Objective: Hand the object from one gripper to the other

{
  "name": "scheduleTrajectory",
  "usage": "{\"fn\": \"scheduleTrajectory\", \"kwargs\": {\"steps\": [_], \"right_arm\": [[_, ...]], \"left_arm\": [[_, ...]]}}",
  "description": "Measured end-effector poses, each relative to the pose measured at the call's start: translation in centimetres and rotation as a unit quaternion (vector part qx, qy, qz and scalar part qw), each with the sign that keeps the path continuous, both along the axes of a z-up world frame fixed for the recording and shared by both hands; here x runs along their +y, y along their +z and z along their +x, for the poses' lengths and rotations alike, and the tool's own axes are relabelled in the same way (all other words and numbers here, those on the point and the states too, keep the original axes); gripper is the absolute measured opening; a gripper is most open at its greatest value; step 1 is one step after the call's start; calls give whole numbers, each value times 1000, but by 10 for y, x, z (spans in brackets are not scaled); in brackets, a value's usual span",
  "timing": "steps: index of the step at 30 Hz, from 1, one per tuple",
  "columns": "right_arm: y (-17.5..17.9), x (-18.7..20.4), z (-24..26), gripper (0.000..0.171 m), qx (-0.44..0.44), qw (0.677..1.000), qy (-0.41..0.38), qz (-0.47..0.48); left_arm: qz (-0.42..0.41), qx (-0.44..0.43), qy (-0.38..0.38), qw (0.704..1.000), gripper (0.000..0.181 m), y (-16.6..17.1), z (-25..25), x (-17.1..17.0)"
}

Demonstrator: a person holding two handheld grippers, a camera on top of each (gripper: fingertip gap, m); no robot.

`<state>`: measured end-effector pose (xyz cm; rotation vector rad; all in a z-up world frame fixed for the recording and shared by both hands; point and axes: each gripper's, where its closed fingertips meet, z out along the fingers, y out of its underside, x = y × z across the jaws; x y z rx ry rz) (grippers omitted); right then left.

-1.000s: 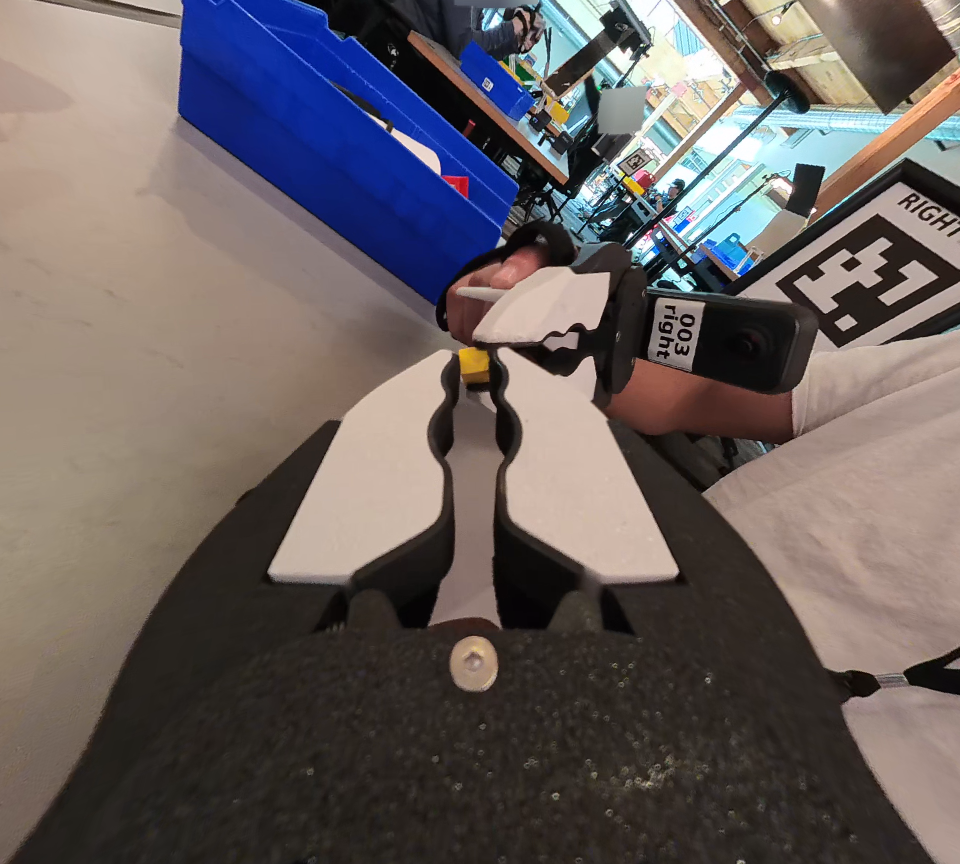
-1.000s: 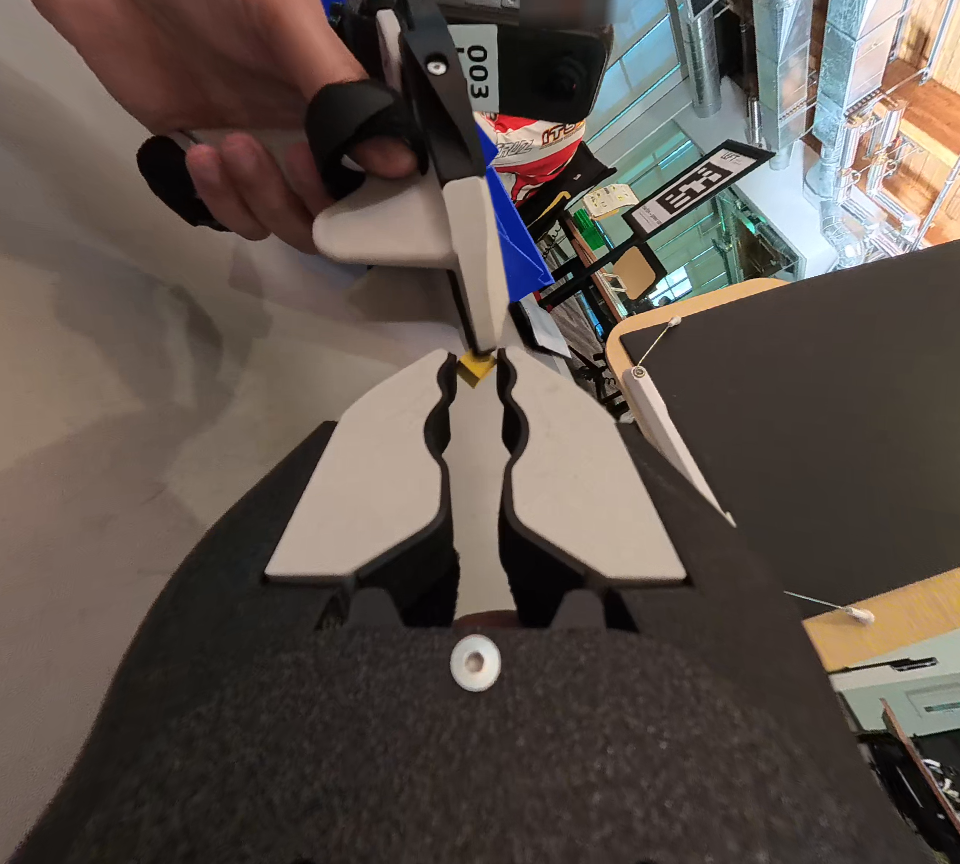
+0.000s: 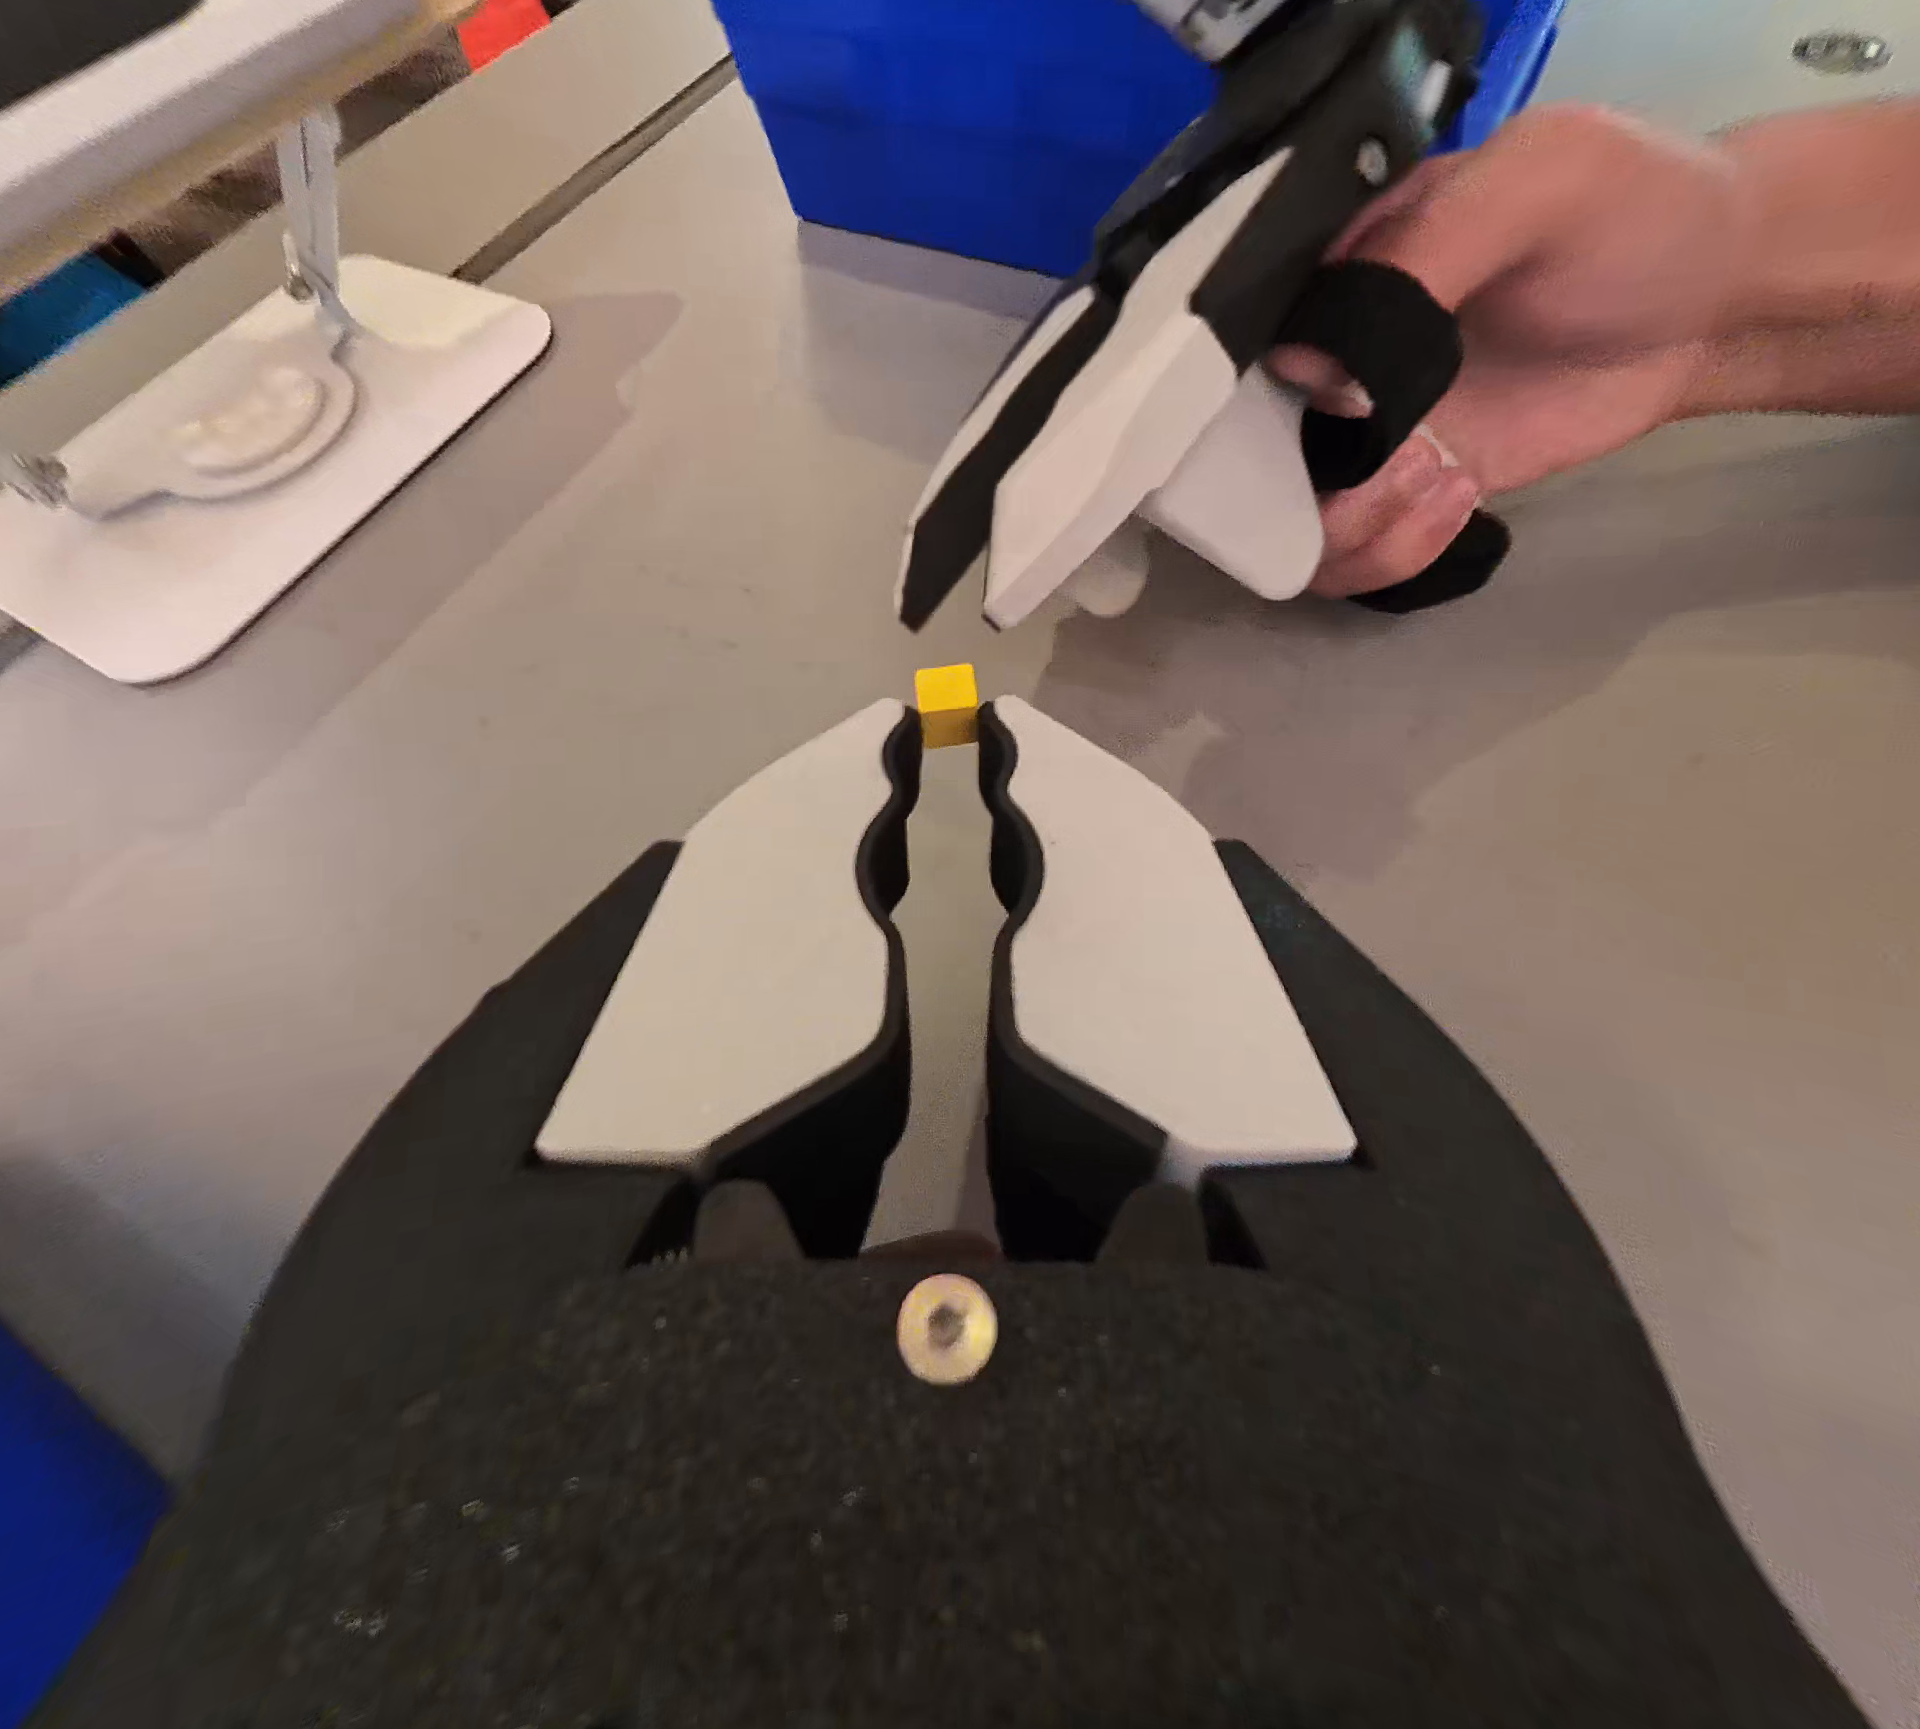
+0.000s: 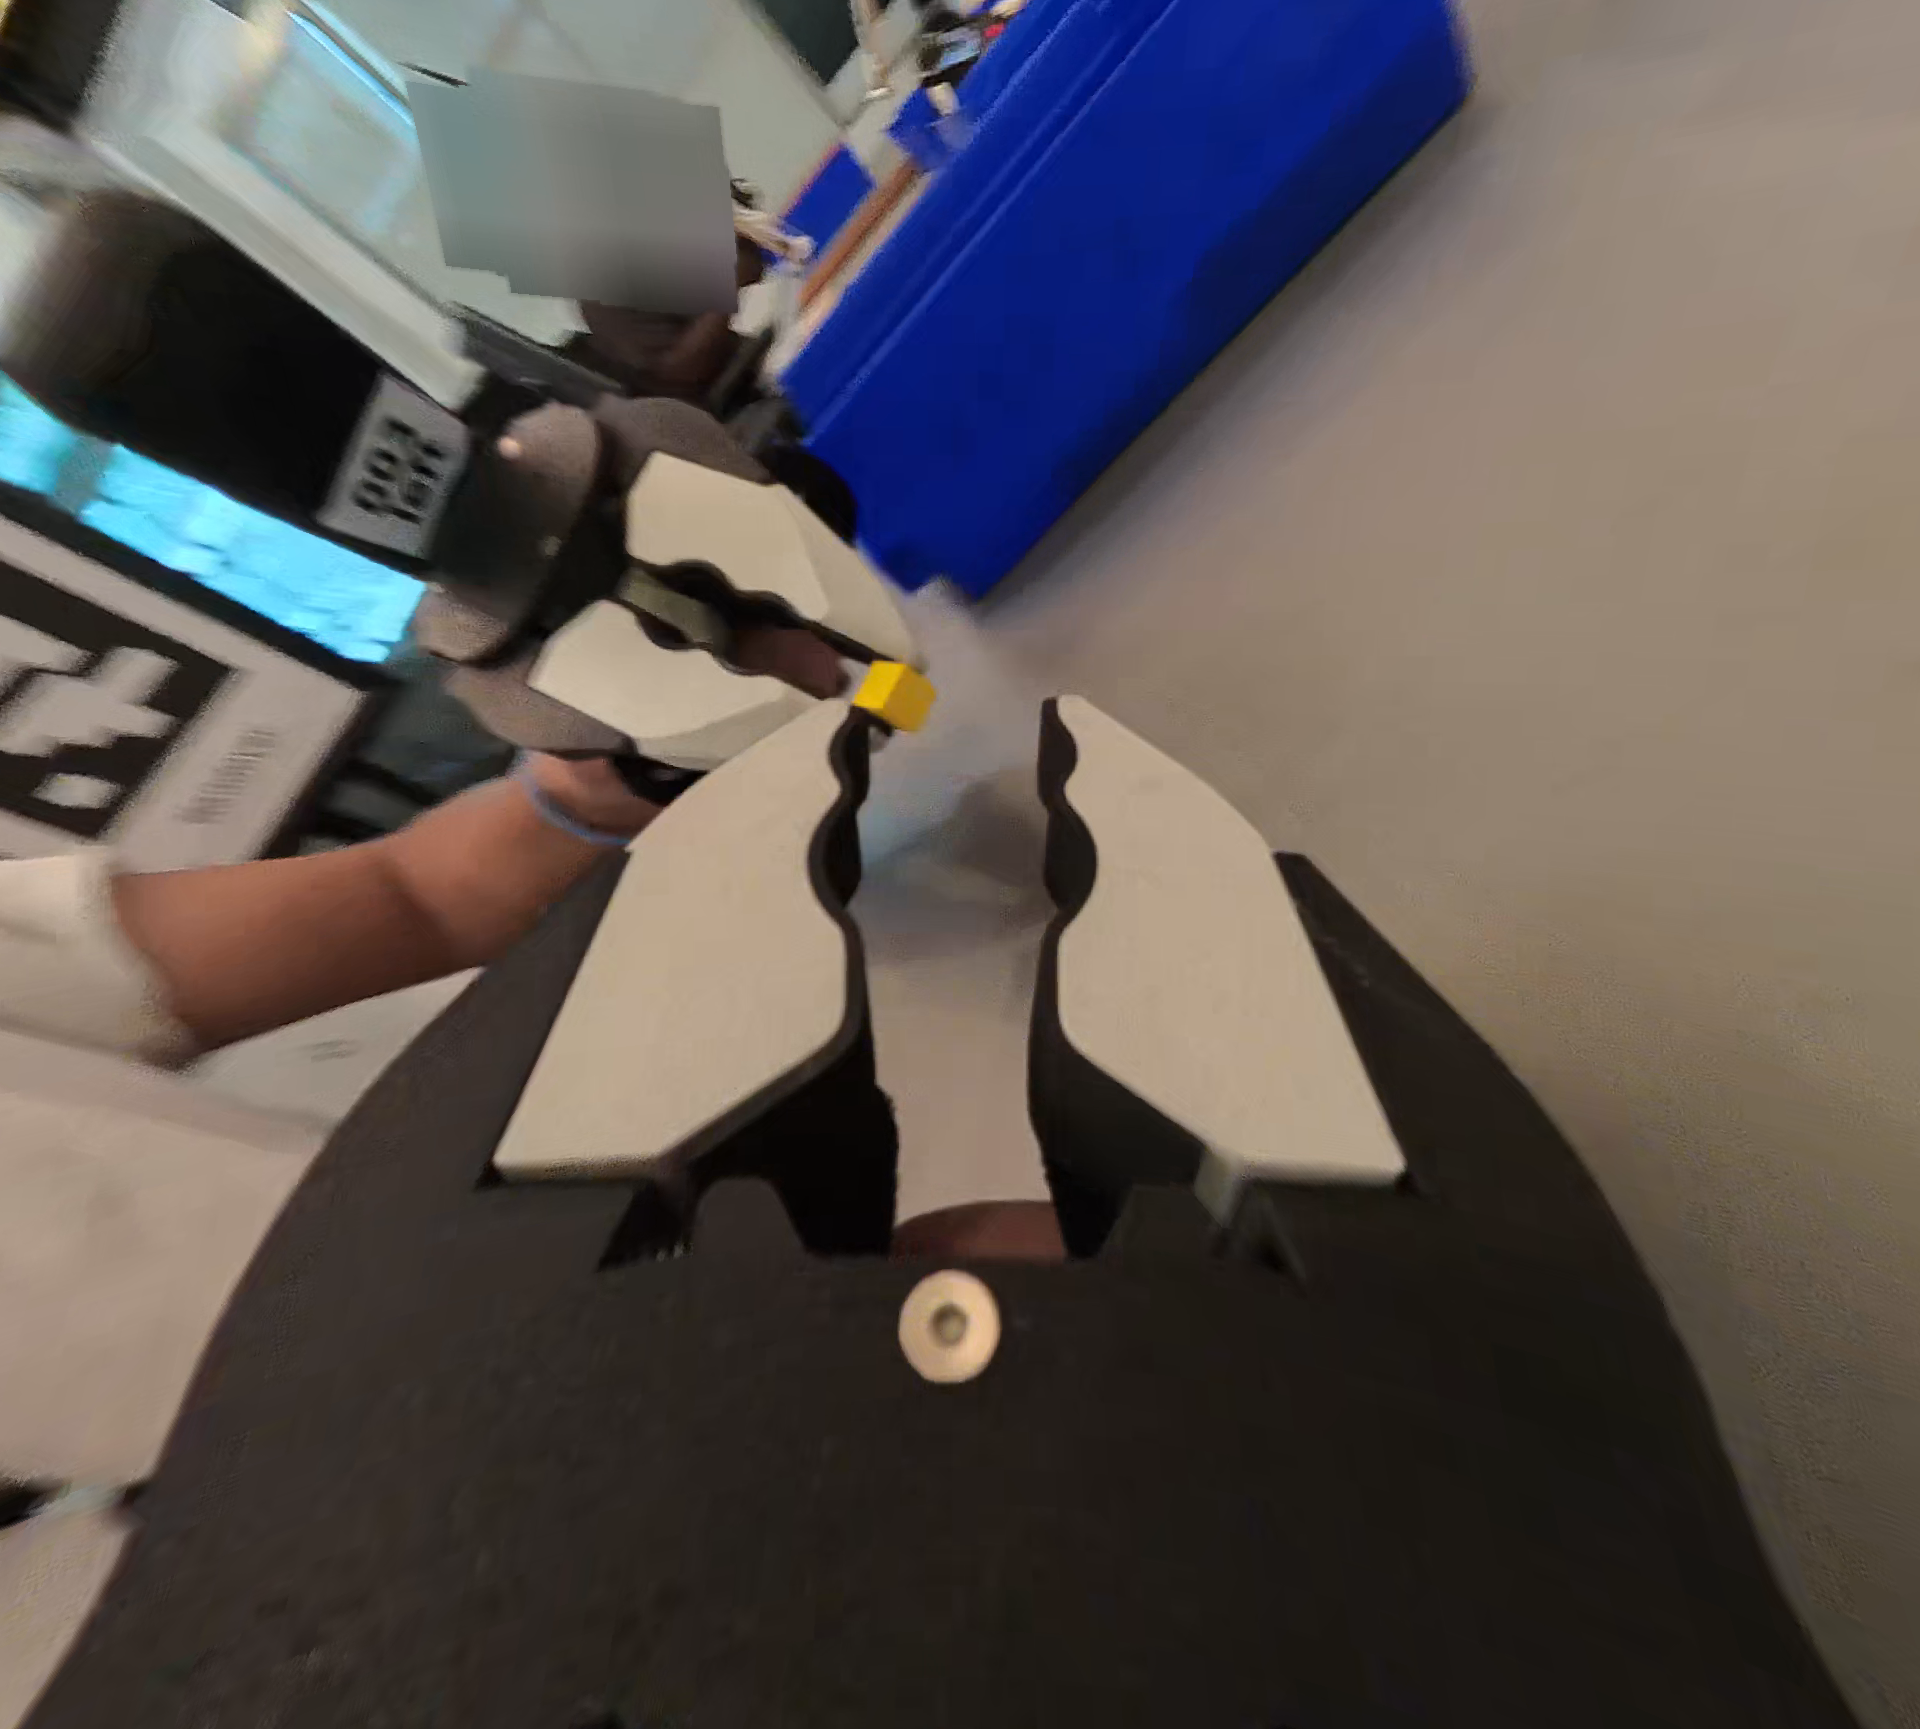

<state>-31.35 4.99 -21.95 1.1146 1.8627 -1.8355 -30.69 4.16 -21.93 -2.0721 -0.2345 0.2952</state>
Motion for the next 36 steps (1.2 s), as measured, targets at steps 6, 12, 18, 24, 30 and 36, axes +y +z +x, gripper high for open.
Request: {"fn": "scheduleTrajectory", "kwargs": {"steps": [6, 12, 18, 24, 30, 36], "right_arm": [[6, -8, 18, 32, -140, 977, 98, -127], [4, -10, 20, 11, -140, 977, 108, -121], [5, -8, 21, 10, -140, 976, 114, -118], [25, 11, 11, 10, -61, 996, 56, -42], [112, 95, 15, 10, 135, 973, -43, 182], [65, 298, 9, 10, 42, 833, -219, 506]], "left_arm": [[-54, 112, -29, 992, 10, 0, 9, 4], [-77, 167, -46, 982, 10, -2, 15, 9], [-66, 181, -36, 981, 10, 1, 16, 10], [-17, 126, 32, 991, 25, 21, 16, -5], [36, -2, 56, 998, 27, 9, 57, -29], [4, -17, 44, 999, 32, -16, 92, -39]]}}
